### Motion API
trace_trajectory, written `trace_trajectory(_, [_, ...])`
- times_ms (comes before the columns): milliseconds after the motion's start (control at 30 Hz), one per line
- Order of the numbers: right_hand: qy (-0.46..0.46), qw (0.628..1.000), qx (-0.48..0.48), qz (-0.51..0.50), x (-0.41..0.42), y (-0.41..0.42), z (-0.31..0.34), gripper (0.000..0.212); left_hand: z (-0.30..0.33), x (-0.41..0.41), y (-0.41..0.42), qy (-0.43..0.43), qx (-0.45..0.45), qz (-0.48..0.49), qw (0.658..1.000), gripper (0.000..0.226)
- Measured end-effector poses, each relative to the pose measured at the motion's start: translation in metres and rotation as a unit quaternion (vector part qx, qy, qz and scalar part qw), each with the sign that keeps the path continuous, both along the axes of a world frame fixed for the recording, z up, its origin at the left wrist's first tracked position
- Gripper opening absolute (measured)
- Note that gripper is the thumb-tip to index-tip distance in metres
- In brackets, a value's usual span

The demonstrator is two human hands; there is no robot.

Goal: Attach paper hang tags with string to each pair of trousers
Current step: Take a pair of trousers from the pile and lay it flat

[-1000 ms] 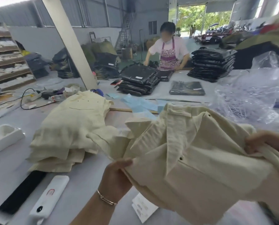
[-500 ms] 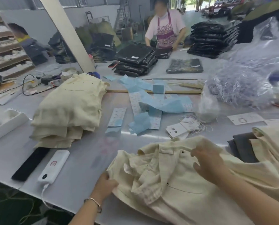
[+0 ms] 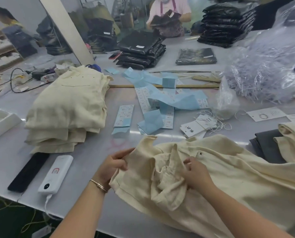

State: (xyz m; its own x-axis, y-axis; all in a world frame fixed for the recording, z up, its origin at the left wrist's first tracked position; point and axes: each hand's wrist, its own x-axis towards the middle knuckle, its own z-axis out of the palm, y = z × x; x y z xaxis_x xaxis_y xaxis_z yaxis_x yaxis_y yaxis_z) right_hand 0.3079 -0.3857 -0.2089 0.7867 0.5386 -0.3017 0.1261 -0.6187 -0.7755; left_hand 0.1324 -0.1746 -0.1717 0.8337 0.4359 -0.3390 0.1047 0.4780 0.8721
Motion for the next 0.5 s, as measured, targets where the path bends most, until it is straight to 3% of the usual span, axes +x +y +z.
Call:
trace_trajectory(33, [0.034,0.997,0.062,-0.044,0.005,-0.003,0.005,0.011,-0.005,-0.004,0.004,0.032,0.027,0.014,0.999,0.069])
trace_trajectory(100, [0.075,0.982,0.125,-0.117,0.014,-0.013,0.005,0.038,-0.02,-0.008,0.012,0.156,0.116,0.057,0.979,0.056])
trace_trajectory(133, [0.072,0.984,0.112,-0.12,0.014,-0.015,0.003,0.04,-0.03,-0.01,0.014,0.229,0.171,0.081,0.955,0.051])
trace_trajectory(200, [-0.004,0.999,0.003,-0.042,0.01,-0.014,-0.006,0.023,-0.046,-0.01,0.011,0.332,0.318,0.126,0.879,0.049])
trace_trajectory(233, [-0.047,0.997,-0.062,0.0,0.005,-0.012,-0.009,0.008,-0.05,-0.008,0.007,0.33,0.405,0.137,0.841,0.05])
trace_trajectory(300, [-0.101,0.986,-0.129,0.03,-0.002,-0.009,-0.018,0.016,-0.053,-0.001,-0.004,0.243,0.516,0.095,0.816,0.048])
trace_trajectory(400, [-0.122,0.987,-0.101,-0.016,-0.008,-0.008,-0.022,0.027,-0.055,0.012,-0.022,0.167,0.515,-0.09,0.836,0.047])
trace_trajectory(500, [-0.322,0.946,-0.036,0.021,-0.021,-0.009,-0.019,0.04,-0.061,0.017,-0.032,0.155,0.499,-0.102,0.847,0.035])
